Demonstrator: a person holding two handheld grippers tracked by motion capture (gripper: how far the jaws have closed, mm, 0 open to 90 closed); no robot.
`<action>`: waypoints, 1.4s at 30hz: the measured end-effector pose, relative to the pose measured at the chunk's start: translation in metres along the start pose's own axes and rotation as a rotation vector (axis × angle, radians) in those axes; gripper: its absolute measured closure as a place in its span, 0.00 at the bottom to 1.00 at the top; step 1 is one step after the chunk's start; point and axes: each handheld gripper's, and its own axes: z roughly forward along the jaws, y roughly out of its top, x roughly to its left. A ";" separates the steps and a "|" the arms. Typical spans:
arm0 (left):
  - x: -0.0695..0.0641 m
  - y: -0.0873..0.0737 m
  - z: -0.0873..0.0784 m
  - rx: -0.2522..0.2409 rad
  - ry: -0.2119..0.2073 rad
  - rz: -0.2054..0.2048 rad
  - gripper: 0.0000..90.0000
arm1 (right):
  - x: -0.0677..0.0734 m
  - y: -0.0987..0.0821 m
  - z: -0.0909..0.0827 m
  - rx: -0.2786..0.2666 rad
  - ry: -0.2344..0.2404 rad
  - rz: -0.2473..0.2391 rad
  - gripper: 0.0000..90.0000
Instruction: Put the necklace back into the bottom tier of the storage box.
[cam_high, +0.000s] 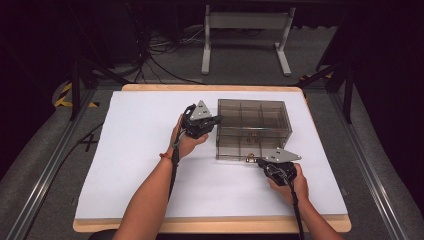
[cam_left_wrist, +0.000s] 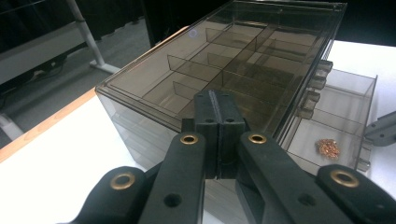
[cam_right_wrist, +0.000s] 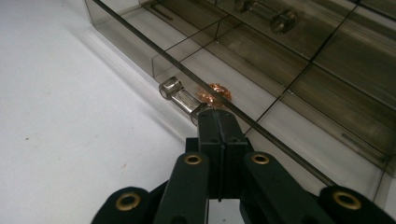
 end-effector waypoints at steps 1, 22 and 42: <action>0.000 0.000 0.000 0.001 0.004 0.008 1.00 | 0.000 0.000 0.001 -0.002 0.000 0.001 1.00; 0.001 0.001 0.002 0.001 0.013 0.003 1.00 | -0.011 0.002 0.010 -0.004 -0.005 0.043 1.00; 0.002 0.001 0.002 -0.002 0.012 -0.001 1.00 | -0.017 0.009 0.019 -0.004 -0.021 0.054 1.00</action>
